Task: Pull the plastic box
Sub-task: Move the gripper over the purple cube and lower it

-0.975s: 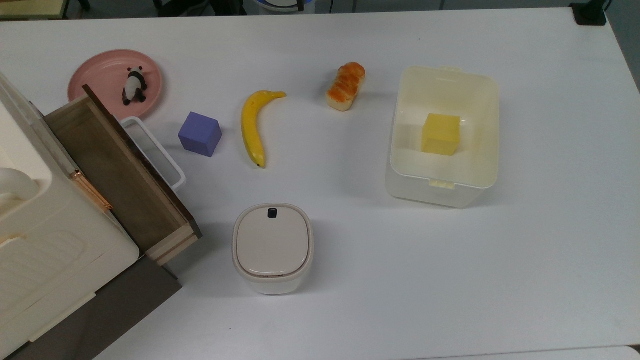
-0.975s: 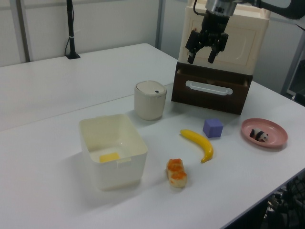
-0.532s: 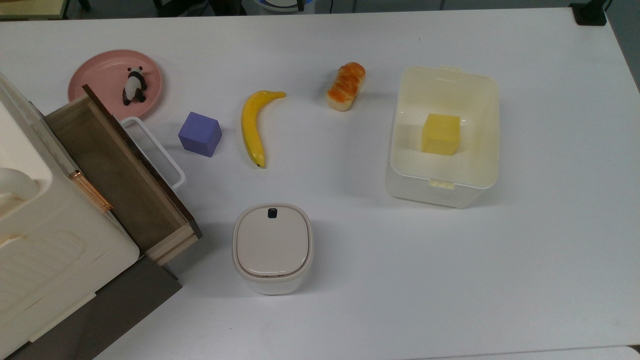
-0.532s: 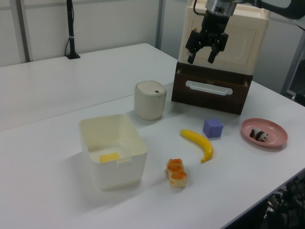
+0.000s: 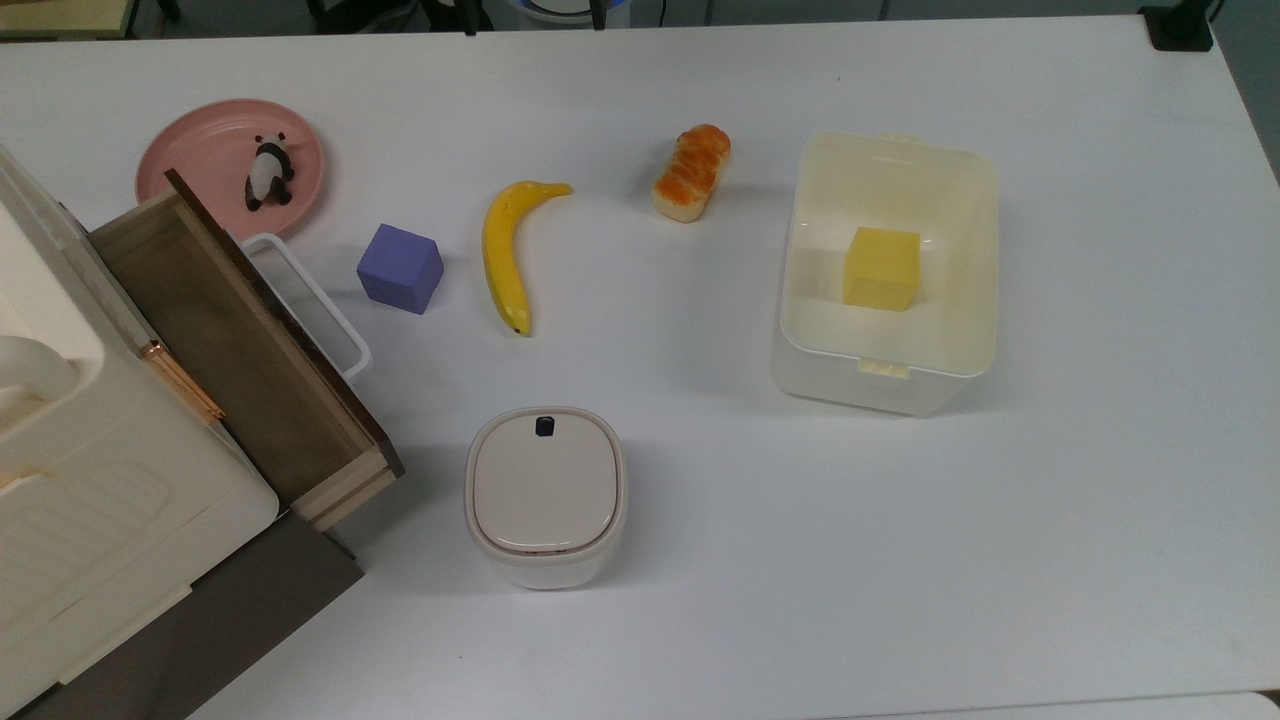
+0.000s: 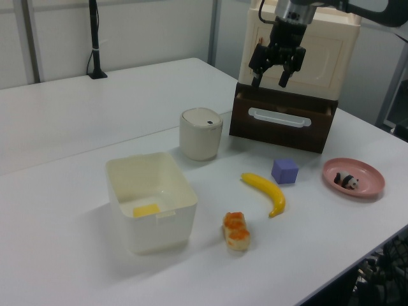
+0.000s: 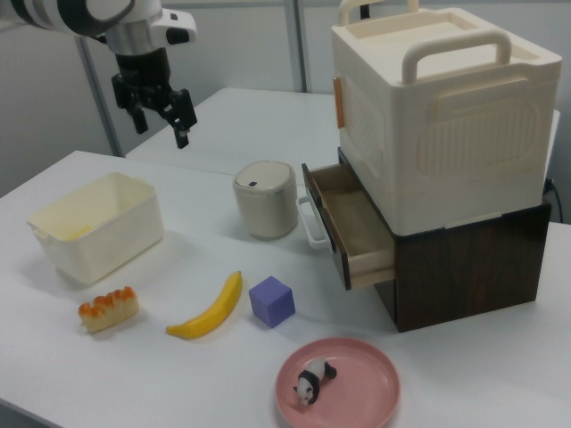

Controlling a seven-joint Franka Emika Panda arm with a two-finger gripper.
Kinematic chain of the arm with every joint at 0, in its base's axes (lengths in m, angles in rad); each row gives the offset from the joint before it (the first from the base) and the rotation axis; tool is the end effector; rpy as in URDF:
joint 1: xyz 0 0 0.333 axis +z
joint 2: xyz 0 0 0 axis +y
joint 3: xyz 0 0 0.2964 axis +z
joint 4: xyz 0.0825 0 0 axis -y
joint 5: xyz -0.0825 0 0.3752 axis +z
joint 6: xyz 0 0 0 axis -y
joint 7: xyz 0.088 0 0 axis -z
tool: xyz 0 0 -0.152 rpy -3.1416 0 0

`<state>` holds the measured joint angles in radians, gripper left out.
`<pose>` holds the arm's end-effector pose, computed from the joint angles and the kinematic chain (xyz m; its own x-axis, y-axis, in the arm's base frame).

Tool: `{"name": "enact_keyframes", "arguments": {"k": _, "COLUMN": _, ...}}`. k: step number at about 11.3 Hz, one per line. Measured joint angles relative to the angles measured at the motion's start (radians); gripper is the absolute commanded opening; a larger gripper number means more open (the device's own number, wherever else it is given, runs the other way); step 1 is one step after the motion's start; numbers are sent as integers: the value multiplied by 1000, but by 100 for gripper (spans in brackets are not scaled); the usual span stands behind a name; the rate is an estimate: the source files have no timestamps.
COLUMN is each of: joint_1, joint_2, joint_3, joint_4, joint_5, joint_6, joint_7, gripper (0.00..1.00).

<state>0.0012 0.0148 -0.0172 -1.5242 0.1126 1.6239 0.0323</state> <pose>0.5600 0.0076 0.5795 0.9953 -0.0540 0.0808 -0.0445 -0.9924 -0.1147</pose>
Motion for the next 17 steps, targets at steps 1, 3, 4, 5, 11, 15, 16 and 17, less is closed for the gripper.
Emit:
{"name": "enact_keyframes", "arguments": {"k": 1, "joint_1": 0, "joint_2": -6, "joint_3": -1, "joint_4": -36, "joint_5": 0, "joint_6": 82, "joint_7": 30, "gripper": 100}}
{"name": "enact_keyframes", "arguments": {"k": 3, "joint_1": -1, "joint_2": -47, "joint_3": -4, "joint_4": -161, "joint_5": 0, "joint_6": 255, "joint_7": 60, "gripper": 100}}
{"name": "enact_keyframes", "arguments": {"k": 4, "joint_1": -1, "joint_2": -65, "joint_3": -6, "joint_4": -208, "joint_5": -1, "joint_6": 293, "joint_7": 61, "gripper": 100}}
{"name": "enact_keyframes", "arguments": {"k": 5, "joint_1": -1, "joint_2": -76, "joint_3": -12, "joint_4": -240, "joint_5": -16, "joint_6": 312, "joint_7": 63, "gripper": 100}}
{"name": "enact_keyframes", "arguments": {"k": 11, "joint_1": 47, "joint_2": -56, "joint_3": -149, "joint_4": -383, "joint_5": -200, "joint_6": 386, "joint_7": 67, "gripper": 100}}
{"name": "enact_keyframes", "arguments": {"k": 15, "joint_1": -6, "joint_2": 44, "joint_3": -176, "joint_4": -418, "joint_5": -209, "joint_6": 497, "joint_7": 67, "gripper": 100}}
{"name": "enact_keyframes", "arguments": {"k": 16, "joint_1": -15, "joint_2": 78, "joint_3": -176, "joint_4": -419, "joint_5": -209, "joint_6": 517, "joint_7": 67, "gripper": 100}}
{"name": "enact_keyframes", "arguments": {"k": 17, "joint_1": -16, "joint_2": 109, "joint_3": -176, "joint_4": -419, "joint_5": -209, "joint_6": 534, "joint_7": 67, "gripper": 100}}
